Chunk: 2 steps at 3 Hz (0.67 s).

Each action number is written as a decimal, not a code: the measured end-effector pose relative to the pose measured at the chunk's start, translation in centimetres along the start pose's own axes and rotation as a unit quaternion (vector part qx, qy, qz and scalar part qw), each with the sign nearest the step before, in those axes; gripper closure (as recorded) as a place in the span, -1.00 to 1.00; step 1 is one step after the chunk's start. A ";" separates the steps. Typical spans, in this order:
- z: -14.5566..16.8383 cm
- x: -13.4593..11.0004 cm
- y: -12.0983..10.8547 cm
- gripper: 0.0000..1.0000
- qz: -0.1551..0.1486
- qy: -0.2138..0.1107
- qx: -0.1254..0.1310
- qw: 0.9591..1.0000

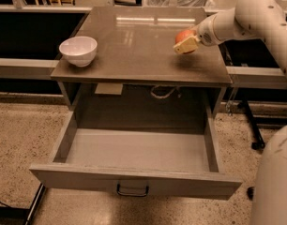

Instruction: Pick apple from top drawer and place on counter

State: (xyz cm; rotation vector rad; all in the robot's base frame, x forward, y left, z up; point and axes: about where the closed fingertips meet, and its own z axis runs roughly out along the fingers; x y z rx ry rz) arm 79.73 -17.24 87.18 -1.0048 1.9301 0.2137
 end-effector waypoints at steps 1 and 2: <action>2.2 0.3 0.0 0.16 0.004 0.003 -0.001 1.000; 2.6 0.3 0.0 -0.32 0.004 0.003 -0.001 1.000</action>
Offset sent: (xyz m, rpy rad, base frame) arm 0.0138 0.0093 -0.0144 0.0008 0.0083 -0.0047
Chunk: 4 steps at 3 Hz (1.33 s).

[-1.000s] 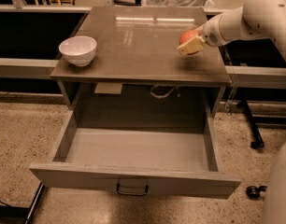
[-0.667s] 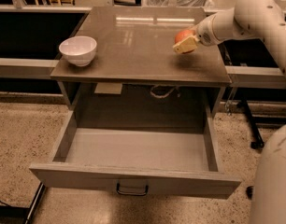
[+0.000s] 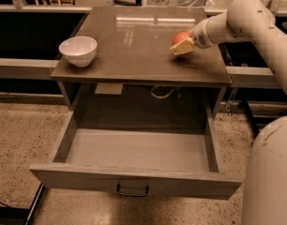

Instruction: Pick apple from top drawer and place on counter

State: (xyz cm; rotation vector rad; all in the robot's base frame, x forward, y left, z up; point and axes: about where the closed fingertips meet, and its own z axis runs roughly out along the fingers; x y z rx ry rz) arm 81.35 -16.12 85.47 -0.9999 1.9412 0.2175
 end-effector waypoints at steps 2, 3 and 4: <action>0.0 0.0 0.0 -1.00 0.000 0.000 0.000 1.000; 0.0 0.0 0.0 -1.00 0.000 0.000 0.000 1.000; -0.3 0.0 0.2 -1.00 -0.020 -0.017 -0.018 1.000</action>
Offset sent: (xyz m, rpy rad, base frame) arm 0.0000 0.0000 0.0000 0.0000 0.0000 0.0000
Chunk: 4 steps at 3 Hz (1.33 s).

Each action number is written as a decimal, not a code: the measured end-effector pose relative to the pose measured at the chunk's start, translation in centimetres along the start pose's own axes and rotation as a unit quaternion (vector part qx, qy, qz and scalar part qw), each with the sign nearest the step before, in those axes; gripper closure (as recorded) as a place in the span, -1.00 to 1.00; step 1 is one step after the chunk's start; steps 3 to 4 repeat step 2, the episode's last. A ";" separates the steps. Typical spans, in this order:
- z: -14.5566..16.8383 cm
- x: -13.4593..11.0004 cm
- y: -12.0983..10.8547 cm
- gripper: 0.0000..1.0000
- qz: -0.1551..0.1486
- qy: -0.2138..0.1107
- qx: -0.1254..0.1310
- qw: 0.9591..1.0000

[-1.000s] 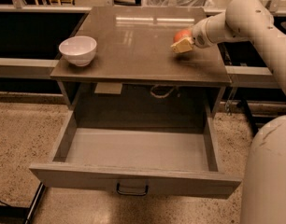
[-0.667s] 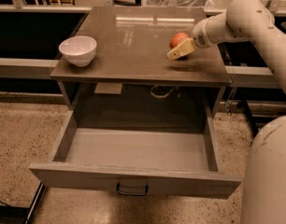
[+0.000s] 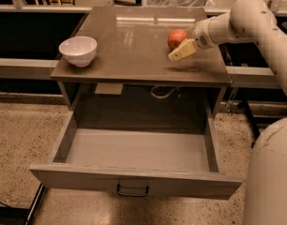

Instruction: Pick apple from top drawer and place on counter

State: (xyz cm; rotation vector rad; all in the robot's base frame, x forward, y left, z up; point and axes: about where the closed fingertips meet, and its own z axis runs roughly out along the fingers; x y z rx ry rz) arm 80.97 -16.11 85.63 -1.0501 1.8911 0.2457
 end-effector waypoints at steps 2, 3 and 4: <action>-7.0 -1.6 0.3 -1.00 -0.106 -0.057 -0.048 0.992; -7.0 -1.6 0.3 -1.00 -0.106 -0.057 -0.048 0.992; -7.0 -1.6 0.3 -1.00 -0.106 -0.057 -0.048 0.992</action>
Offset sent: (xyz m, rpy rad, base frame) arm -0.0646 -0.0513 0.0825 -0.0608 -0.2050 0.3040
